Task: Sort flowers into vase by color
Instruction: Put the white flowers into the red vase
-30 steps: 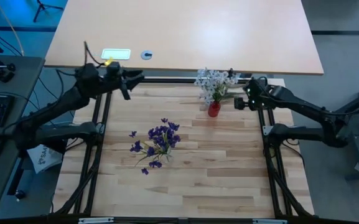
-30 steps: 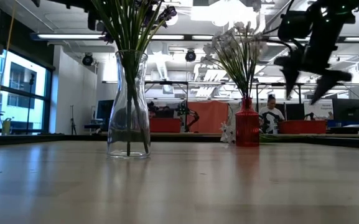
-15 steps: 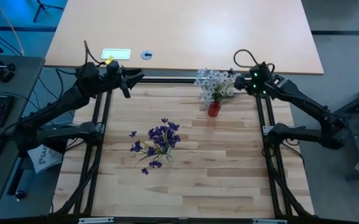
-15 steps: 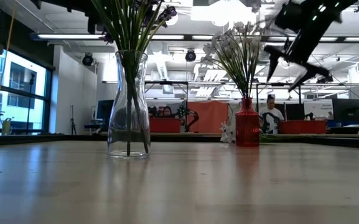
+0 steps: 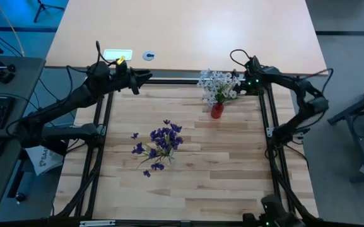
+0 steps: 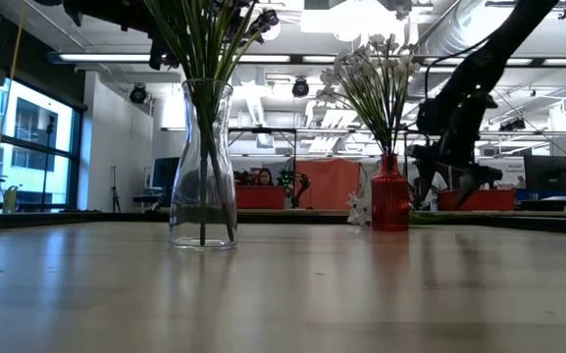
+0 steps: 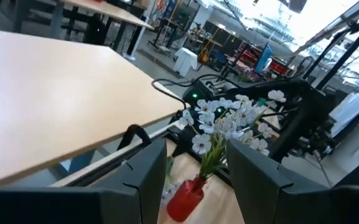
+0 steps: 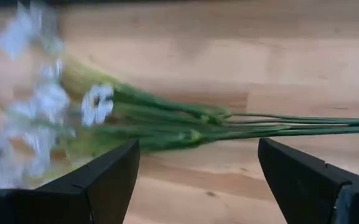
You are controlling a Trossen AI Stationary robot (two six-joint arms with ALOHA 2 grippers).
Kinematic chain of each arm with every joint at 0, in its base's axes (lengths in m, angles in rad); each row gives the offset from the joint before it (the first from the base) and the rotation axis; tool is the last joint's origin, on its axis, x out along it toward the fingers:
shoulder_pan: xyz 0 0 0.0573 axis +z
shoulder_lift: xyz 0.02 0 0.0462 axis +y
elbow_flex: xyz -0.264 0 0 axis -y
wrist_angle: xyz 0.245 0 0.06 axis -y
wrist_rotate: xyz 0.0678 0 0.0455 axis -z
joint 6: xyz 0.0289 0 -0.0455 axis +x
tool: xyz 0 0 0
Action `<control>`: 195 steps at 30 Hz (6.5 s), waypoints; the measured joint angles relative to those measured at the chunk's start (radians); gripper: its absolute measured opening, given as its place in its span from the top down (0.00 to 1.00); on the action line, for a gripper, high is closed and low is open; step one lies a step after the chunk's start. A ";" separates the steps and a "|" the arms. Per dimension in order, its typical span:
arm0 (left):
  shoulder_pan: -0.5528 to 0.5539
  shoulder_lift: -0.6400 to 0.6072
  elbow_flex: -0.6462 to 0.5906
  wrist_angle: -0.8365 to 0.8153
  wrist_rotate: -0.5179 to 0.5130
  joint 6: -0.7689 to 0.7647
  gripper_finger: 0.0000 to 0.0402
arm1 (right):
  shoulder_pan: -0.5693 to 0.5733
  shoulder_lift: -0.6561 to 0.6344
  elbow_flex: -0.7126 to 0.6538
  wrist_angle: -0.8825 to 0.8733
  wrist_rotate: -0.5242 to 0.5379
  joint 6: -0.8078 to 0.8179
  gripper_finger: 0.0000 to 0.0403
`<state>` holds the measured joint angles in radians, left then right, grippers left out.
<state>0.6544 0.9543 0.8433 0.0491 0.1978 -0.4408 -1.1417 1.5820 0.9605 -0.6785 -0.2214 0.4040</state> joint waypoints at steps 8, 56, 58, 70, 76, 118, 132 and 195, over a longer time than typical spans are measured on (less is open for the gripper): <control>0.002 -0.001 0.000 0.043 -0.082 0.143 0.61 | 0.007 0.131 0.292 -0.277 0.063 -0.356 0.20; 0.009 -0.001 0.000 -0.031 -0.081 0.155 0.61 | 0.147 0.477 0.451 -0.415 0.247 -1.006 0.22; 0.009 -0.001 0.000 -0.030 -0.081 0.155 0.61 | 0.159 0.484 0.452 -0.405 0.279 -0.987 0.25; 0.009 -0.007 0.000 -0.010 -0.131 0.171 0.61 | 0.194 0.473 0.448 -0.382 0.316 -0.906 0.88; 0.009 -0.024 -0.001 0.025 -0.134 0.224 0.61 | 0.171 0.345 0.450 -0.370 0.206 -0.806 0.95; 0.009 -0.028 -0.001 0.032 -0.266 0.205 0.61 | 0.798 -0.712 0.081 0.176 -0.176 -0.149 1.00; 0.009 -0.028 -0.001 0.061 -0.266 0.235 0.61 | 0.994 -0.559 -0.165 0.681 0.054 -0.363 1.00; 0.062 -0.028 -0.001 0.083 -0.266 0.498 0.61 | 0.893 -0.464 -0.113 0.458 0.720 -0.251 0.98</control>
<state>0.7162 0.9264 0.8425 0.1324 -0.0677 0.0570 -0.2489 1.1175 0.8471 -0.2204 0.4983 0.1531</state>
